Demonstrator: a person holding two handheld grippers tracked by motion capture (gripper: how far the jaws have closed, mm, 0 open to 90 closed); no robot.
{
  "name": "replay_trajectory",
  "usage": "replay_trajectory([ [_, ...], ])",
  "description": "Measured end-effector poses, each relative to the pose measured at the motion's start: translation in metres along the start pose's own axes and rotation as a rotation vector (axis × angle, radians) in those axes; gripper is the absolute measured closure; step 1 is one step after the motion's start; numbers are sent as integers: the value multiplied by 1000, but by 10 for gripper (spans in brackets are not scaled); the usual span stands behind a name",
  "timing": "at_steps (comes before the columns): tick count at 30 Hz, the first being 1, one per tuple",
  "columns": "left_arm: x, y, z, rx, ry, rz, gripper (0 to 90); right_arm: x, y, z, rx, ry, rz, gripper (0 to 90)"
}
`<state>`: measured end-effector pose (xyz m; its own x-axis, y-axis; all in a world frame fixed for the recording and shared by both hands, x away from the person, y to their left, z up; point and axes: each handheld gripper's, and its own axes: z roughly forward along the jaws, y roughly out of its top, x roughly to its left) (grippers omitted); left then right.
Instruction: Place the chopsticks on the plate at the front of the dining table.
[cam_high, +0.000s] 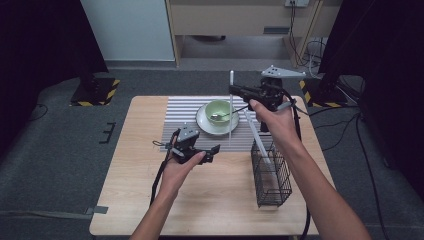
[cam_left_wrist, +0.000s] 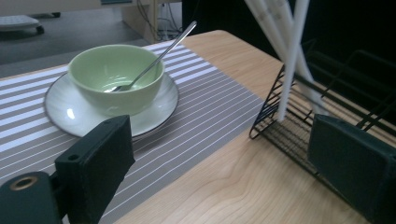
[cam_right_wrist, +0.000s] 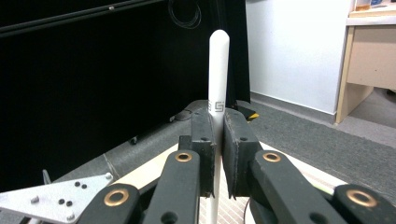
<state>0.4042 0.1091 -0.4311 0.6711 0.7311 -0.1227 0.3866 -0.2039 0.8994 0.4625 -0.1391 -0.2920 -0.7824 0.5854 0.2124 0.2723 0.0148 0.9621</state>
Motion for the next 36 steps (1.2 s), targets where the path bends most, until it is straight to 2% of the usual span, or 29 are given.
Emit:
replay_trajectory([
  [4,-12,5,9,-4,-15,28,88,1,0,1,-6,7,8,843],
  [6,-16,6,13,-10,-24,29,108,1,-1,2,-4,9,10,843],
  [10,-22,8,20,-11,-52,23,206,1,-1,1,-7,15,20,843],
  [12,-23,8,21,-17,-58,22,301,1,0,0,-14,24,30,843],
  [13,-24,8,22,-24,-56,17,301,1,0,0,-14,24,30,843],
  [14,-25,8,23,-31,-62,9,343,1,0,-1,-15,27,33,843],
  [15,-26,8,24,-40,-74,8,397,1,1,-1,-17,29,35,843],
  [16,-28,8,25,-50,-70,19,485,1,1,-2,-16,32,39,843],
  [17,-28,8,25,-50,-70,19,531,1,1,-2,-16,32,39,843],
  [18,-29,9,25,-50,-78,14,531,1,1,-2,-14,31,38,843],
  [20,-30,8,26,-54,-87,10,628,-1,1,-3,-10,32,43,842],
  [21,-30,8,26,-54,-90,10,628,-1,1,-3,-10,32,43,842],
  [22,-30,8,26,-54,-95,8,673,-2,1,-4,-6,32,42,843],
  [28,-30,9,25,-56,-112,-12,772,-3,3,-7,-11,47,54,843],
  [31,-29,9,25,-60,-125,-25,787,-4,3,-7,-13,50,60,843],
  [36,-30,8,27,-45,-121,-15,827,-3,2,-6,-10,55,58,843],
])
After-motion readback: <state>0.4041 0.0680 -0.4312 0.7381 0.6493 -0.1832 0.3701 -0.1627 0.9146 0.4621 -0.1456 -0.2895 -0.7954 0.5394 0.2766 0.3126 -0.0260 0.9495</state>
